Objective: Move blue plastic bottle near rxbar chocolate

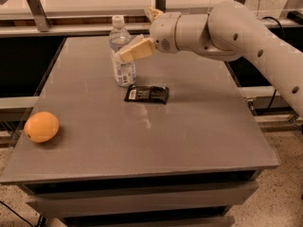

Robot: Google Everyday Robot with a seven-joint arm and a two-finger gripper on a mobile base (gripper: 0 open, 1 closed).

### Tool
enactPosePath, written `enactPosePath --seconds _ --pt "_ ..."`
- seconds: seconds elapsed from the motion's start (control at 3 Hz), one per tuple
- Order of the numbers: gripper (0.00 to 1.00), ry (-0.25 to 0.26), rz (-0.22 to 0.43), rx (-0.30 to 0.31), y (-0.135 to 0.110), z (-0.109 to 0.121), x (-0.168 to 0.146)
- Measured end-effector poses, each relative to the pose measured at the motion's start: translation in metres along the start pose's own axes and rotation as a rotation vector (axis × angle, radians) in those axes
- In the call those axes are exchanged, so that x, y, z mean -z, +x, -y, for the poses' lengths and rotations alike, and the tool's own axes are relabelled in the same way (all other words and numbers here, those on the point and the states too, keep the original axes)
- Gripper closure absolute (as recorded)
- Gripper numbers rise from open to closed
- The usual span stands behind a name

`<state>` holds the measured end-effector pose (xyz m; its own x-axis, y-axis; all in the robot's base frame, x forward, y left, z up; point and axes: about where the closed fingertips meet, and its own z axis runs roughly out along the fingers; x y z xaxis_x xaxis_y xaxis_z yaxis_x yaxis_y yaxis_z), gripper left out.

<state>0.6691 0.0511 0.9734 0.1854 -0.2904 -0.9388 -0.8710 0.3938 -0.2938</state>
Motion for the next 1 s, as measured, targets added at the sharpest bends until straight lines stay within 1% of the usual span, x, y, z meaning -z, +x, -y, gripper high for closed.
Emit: enactPosePath --seconds 0.33,0.67,1.0 --pt "0.0 0.009 0.022 0.016 -0.011 0.008 0.018" --pt "0.0 -0.047 0.068 0.016 -0.021 0.011 0.023" --pt "0.0 -0.071 0.07 0.021 -0.024 0.006 0.024"
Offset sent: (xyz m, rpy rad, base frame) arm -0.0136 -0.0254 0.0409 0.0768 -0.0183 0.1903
